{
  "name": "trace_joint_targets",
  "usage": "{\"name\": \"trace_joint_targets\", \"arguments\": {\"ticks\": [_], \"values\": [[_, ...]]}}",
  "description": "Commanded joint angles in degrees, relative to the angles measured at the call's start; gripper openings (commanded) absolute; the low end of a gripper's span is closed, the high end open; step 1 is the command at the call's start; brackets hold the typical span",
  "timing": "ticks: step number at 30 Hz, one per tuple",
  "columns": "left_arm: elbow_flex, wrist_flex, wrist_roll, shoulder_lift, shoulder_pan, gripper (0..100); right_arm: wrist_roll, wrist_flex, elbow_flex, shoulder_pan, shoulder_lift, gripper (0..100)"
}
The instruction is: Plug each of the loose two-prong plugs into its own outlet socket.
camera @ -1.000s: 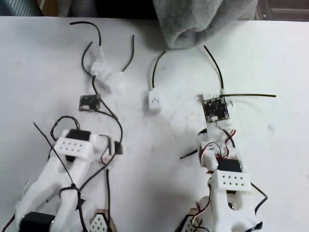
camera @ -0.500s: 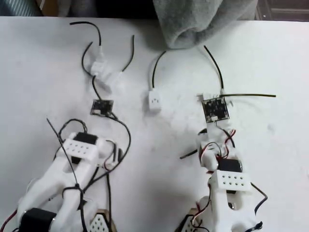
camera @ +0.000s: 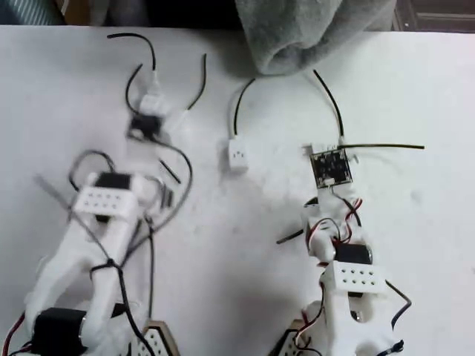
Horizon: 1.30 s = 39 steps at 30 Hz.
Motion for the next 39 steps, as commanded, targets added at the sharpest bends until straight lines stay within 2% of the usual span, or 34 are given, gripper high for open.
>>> {"name": "trace_joint_targets", "arguments": {"ticks": [1, 5, 11, 17, 21, 28, 30, 35, 39], "values": [[-17.9, 8.4, -1.9, 0.7, -2.9, 2, 0.5, 0.1, -0.3, -0.3, -1.4, 2.1], [-38.6, 19.9, -1.9, 9.6, -3.6, 2, 0.5, 0.1, -0.3, -0.3, -1.4, 2.1], [-73.1, 33.8, -2.0, 34.9, -3.6, 2, 0.5, 0.1, -0.3, -0.3, -1.4, 2.1], [-107.3, 40.6, -4.5, 60.3, -3.6, 2, 0.5, 0.0, -0.3, -0.3, -1.4, 2.1], [-123.3, 41.0, -4.8, 75.4, -3.6, 2, 0.5, 0.0, -0.3, -0.3, -1.4, 2.1], [-133.1, 38.2, -5.0, 93.0, -4.3, 3, 0.5, 0.0, -0.3, -0.3, -1.4, 2.1], [-133.6, 38.1, -6.4, 94.4, -4.5, 8, 0.5, 0.0, -0.3, -0.3, -1.4, 2.1], [-133.7, 40.4, -4.9, 91.6, -6.1, 30, 0.5, 0.0, -0.3, -0.3, -1.4, 2.1], [-133.7, 43.8, -6.2, 84.4, -7.2, 34, 0.5, -0.1, -0.3, -0.3, -1.4, 2.1]]}}
